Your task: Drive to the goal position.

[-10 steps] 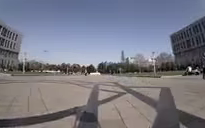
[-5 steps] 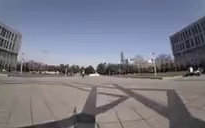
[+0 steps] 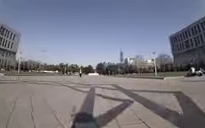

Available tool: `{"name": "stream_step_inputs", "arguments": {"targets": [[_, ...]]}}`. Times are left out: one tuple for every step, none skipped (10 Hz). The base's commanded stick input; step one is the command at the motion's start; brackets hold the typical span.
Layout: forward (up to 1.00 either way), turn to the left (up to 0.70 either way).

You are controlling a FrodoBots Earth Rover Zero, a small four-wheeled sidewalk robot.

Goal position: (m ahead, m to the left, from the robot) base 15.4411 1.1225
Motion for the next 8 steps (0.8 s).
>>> {"name": "stream_step_inputs", "arguments": {"targets": [[1.00, 0.03], [1.00, 0.03], [1.00, 0.03], [1.00, 0.03], [1.00, 0.03], [1.00, 0.03], [1.00, 0.03], [1.00, 0.03]]}}
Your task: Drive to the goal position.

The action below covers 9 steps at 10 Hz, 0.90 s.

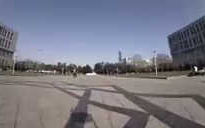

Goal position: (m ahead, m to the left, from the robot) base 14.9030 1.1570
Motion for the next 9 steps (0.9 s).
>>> {"name": "stream_step_inputs", "arguments": {"targets": [[1.00, 0.03], [1.00, 0.03], [1.00, 0.03], [1.00, 0.03], [1.00, 0.03], [1.00, 0.03], [1.00, 0.03], [1.00, 0.03], [1.00, 0.03]]}}
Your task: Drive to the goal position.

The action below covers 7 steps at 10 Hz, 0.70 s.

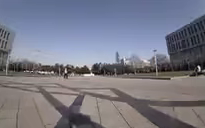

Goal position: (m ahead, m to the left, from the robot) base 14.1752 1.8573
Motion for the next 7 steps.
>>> {"name": "stream_step_inputs", "arguments": {"targets": [[1.00, 0.03], [1.00, 0.03], [1.00, 0.03], [1.00, 0.03], [1.00, 0.03], [1.00, 0.03], [1.00, 0.03]]}}
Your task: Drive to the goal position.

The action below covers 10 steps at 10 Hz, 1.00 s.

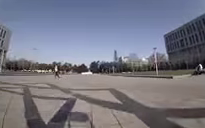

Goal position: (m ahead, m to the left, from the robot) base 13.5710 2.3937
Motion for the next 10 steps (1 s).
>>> {"name": "stream_step_inputs", "arguments": {"targets": [[1.00, 0.03], [1.00, 0.03], [1.00, 0.03], [1.00, 0.03], [1.00, 0.03], [1.00, 0.03], [1.00, 0.03], [1.00, 0.03], [1.00, 0.03], [1.00, 0.03]]}}
